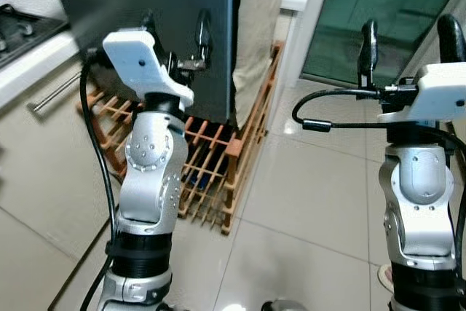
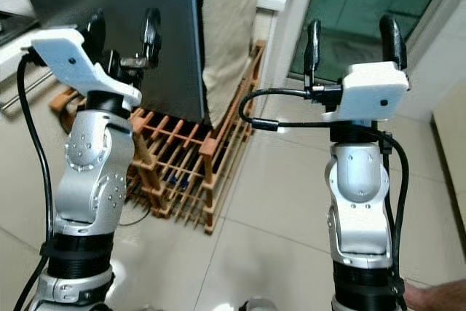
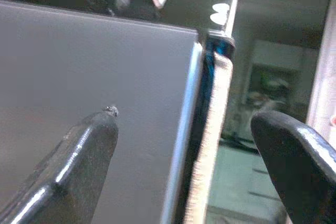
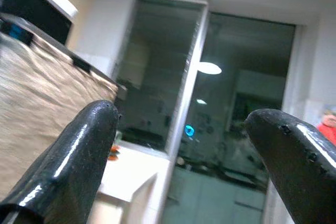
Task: Restocking fridge
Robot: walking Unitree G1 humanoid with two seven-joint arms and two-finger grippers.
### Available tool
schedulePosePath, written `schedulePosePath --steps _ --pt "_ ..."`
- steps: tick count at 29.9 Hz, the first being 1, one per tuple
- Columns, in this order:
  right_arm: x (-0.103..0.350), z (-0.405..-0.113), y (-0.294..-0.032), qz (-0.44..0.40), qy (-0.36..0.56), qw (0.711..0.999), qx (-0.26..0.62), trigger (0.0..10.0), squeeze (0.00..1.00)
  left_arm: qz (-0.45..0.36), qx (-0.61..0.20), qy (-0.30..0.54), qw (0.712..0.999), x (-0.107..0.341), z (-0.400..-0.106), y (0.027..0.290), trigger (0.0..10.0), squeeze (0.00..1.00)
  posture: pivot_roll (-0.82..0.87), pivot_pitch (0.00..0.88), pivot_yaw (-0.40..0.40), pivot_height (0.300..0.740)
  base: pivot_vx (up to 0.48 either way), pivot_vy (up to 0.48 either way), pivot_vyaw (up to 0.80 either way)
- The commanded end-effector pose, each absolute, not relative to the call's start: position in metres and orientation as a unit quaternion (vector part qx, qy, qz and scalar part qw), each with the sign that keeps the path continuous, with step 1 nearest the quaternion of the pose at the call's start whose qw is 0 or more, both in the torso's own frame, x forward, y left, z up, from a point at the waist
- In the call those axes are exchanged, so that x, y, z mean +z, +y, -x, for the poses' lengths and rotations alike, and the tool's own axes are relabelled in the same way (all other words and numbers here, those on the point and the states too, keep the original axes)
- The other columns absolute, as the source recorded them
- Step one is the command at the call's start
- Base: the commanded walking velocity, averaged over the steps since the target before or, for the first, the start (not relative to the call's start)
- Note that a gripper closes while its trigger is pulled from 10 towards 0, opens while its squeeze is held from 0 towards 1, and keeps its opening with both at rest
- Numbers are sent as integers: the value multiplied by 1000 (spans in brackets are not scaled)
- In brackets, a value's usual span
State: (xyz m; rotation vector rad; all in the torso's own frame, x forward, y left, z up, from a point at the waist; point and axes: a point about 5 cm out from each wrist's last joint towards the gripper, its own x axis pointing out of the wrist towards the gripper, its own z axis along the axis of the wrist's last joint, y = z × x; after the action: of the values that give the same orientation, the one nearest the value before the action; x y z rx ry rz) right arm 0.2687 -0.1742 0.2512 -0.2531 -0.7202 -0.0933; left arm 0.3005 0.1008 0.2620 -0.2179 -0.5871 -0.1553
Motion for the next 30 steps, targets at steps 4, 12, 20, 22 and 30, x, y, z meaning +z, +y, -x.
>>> schedulePosePath --steps 4,12,20,22,30 --pt "247 -270 -177 123 -333 934 -46 10000 220 107 -87 -284 949 263 -300 97 10000 0 -177 71 1 732 450 0 0" --pt "241 -271 -178 123 -316 940 -47 10000 216 121 -78 -277 950 262 -299 100 10000 0 -181 79 1 732 431 71 0" --pt "235 -270 -180 124 -305 943 -50 10000 220 115 -72 -269 954 260 -300 104 10000 0 -181 81 4 732 37 37 0" --pt "233 -270 -181 124 -302 944 -50 10000 220 115 -73 -269 954 260 -300 104 10000 0 -181 80 3 732 0 0 0" --pt "218 -271 -193 97 -262 957 -76 10000 220 124 -156 -163 966 234 -309 82 10000 0 -183 76 13 732 0 0 0"
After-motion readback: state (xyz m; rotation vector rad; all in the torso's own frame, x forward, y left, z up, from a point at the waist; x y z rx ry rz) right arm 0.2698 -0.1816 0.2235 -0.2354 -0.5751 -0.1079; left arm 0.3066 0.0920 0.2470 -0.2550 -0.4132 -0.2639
